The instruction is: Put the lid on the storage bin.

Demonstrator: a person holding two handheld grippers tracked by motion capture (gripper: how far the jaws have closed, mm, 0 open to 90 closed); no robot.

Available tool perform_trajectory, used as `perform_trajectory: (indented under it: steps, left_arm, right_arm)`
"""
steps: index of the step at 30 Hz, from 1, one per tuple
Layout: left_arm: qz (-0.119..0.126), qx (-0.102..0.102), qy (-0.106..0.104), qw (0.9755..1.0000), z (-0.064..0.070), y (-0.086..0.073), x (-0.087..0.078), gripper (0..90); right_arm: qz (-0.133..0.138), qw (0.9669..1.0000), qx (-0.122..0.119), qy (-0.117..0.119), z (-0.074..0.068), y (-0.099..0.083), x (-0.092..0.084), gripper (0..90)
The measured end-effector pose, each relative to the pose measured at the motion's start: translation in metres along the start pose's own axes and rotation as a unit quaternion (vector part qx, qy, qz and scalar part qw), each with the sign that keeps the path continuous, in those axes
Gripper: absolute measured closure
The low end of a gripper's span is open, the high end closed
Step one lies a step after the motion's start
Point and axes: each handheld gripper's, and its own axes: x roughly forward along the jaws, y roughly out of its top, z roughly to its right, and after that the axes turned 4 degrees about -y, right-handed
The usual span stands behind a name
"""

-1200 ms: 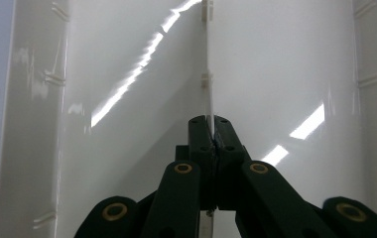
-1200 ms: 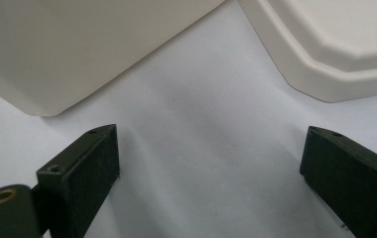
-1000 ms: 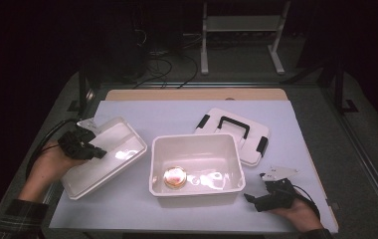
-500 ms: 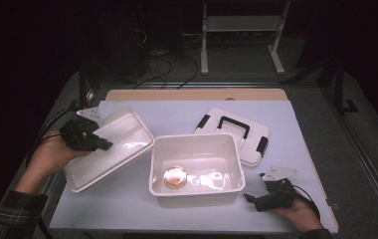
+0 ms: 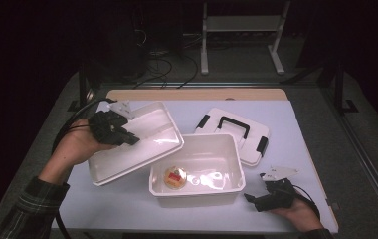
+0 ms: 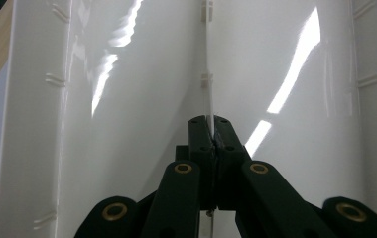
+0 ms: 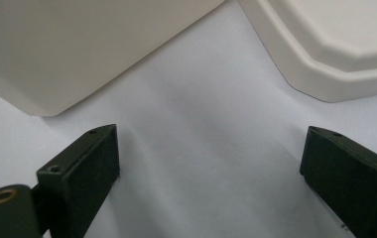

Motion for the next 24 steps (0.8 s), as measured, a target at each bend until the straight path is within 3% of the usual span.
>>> perform_trajectory:
  steps: [11, 24]
  left_arm:
    - [-0.006, 0.064, -0.026, 0.9976, 0.021, 0.048, 0.021, 88.5]
    - [-0.019, 0.123, -0.067, 0.99, 0.044, 0.088, 0.058, 88.5]
  right_arm:
    - [-0.001, 1.0, 0.002, 0.001, 0.0, 0.0, 0.0, 7.8]
    - [0.0, 1.0, 0.006, 0.002, -0.001, 0.0, 0.0, 7.7]
